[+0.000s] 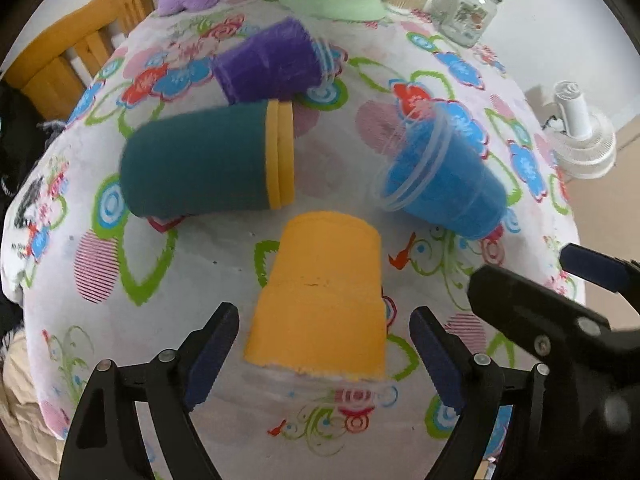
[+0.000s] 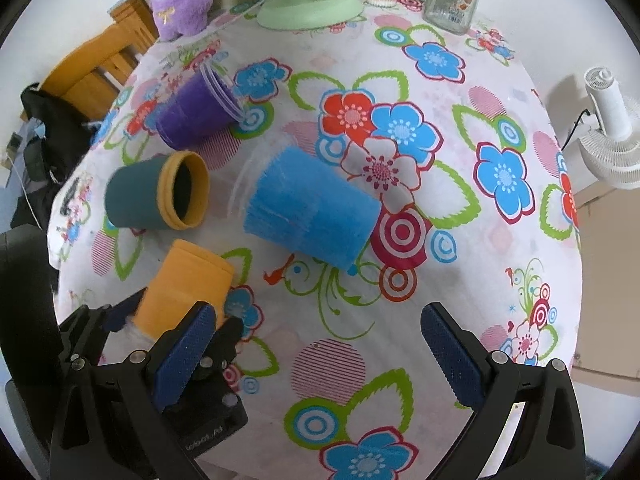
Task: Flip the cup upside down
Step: 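Lower the orange cup rim-down and open the left gripper, then grasp the upside-down orange cup with the right gripper and lift it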
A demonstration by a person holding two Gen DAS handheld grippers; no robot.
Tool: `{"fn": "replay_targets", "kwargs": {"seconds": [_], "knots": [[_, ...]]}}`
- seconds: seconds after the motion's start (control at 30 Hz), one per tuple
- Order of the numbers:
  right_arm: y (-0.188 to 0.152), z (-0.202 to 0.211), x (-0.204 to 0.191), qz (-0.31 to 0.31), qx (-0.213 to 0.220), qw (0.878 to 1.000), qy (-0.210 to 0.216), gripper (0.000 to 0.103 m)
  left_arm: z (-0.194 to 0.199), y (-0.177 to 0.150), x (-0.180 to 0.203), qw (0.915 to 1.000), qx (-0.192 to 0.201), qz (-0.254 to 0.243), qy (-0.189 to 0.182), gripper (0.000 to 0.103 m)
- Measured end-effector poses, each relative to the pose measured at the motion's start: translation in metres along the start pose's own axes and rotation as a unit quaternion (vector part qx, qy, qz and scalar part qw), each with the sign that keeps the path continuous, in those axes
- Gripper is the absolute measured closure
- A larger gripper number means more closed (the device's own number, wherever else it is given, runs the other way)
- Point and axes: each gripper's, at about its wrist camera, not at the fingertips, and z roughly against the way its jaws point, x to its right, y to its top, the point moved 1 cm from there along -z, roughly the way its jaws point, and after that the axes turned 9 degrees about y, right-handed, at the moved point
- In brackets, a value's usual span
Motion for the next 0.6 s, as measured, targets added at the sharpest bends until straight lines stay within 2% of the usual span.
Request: {"fn": "replay_targets", "kwargs": {"seconds": [0.13,0.27,0.6], "knots": [[0.003,0.009,-0.009,-0.002,0.01,1.0,-0.004,0.0,0.015,0.001,-0.012,0.9999,0.005,-0.015,-0.003,0.014],[0.005,0.013,-0.018,-0.029,0.013,0.999,0.011,0.0,0.027,-0.001,-0.032,0.9996,0.005,-0.028,0.005,0.014],[0.01,-0.012,-0.049,-0.084,-0.005,0.996,0.039,0.0,0.031,0.011,-0.084,0.9996,-0.005,-0.027,-0.002,0.014]]}}
